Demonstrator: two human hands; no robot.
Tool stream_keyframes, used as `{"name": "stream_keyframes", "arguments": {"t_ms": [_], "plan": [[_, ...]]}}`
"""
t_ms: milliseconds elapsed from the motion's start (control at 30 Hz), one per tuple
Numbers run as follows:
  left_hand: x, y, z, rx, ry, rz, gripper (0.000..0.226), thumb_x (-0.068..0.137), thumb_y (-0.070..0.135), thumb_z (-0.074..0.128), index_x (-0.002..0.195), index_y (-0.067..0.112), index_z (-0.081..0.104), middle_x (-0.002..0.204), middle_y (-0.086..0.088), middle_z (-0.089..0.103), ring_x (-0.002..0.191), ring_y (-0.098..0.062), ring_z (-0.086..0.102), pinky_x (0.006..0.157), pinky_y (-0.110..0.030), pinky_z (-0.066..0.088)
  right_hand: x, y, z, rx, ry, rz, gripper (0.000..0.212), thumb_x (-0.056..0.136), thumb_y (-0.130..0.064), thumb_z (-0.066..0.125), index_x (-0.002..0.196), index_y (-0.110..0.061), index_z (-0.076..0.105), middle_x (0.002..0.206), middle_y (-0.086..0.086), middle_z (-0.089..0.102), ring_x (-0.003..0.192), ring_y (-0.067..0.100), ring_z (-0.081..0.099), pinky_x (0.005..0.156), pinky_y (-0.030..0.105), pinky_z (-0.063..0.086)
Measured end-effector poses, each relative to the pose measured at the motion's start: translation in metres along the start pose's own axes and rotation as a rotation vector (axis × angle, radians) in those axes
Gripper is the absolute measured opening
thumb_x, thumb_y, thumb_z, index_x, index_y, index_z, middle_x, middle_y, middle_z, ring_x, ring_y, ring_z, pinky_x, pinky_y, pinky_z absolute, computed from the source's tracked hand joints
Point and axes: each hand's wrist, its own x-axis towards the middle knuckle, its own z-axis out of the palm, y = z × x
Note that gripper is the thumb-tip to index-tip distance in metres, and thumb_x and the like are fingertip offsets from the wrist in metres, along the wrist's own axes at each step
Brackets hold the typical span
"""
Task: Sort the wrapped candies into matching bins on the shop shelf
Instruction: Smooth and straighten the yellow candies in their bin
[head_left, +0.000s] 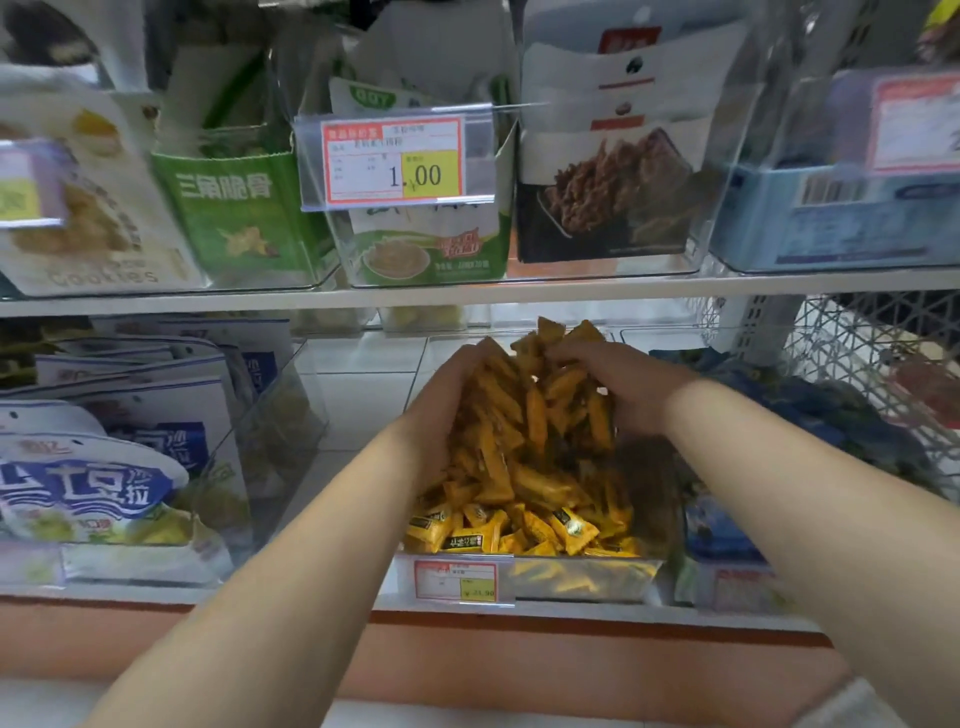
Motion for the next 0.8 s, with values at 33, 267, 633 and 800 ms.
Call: {"name": "stream_keyframes", "arguments": {"t_ms": [33,267,633,800], "plan": [[-0.005,-0.002,-0.002,0.017,0.006,0.003,0.043,0.083,0.059,0.062,0.084,0.020,0.081,0.089,-0.010,0.076,0.076,-0.026,0.075,0.064,-0.034,0.058,-0.003,0.001,-0.001,-0.029,-0.007,-0.008,0.024,0.083,-0.039,0.073,0.096,-0.019,0.072,0.096,0.011,0.075,0.091,0.032,0.072,0.087,0.046,0.058],[-0.021,0.000,-0.001,0.334,0.240,0.106,0.038,0.092,0.052,0.055,0.114,0.024,0.066,0.115,-0.006,0.068,0.096,-0.027,0.067,0.087,-0.040,0.053,-0.017,-0.001,-0.002,-0.195,0.008,0.005,0.030,0.088,-0.044,0.067,0.108,-0.022,0.065,0.116,0.003,0.063,0.093,0.024,0.061,0.065,0.037,0.056],[-0.027,-0.050,0.006,1.251,0.063,0.389,0.065,0.079,0.076,0.043,0.137,0.047,0.045,0.148,0.008,0.047,0.133,-0.019,0.046,0.097,-0.031,0.041,0.008,0.008,0.015,-1.126,-0.164,-0.216,0.034,0.100,-0.033,0.049,0.131,-0.030,0.061,0.140,-0.004,0.054,0.124,0.018,0.050,0.100,0.034,0.040],[-0.026,-0.050,-0.010,1.563,0.216,0.284,0.052,0.084,0.070,0.048,0.132,0.050,0.051,0.134,0.011,0.057,0.118,-0.018,0.057,0.080,-0.031,0.047,0.021,0.012,0.016,-1.466,-0.195,-0.076,0.049,0.097,-0.046,0.055,0.141,-0.025,0.055,0.143,0.001,0.053,0.128,0.023,0.052,0.109,0.041,0.042]]}}
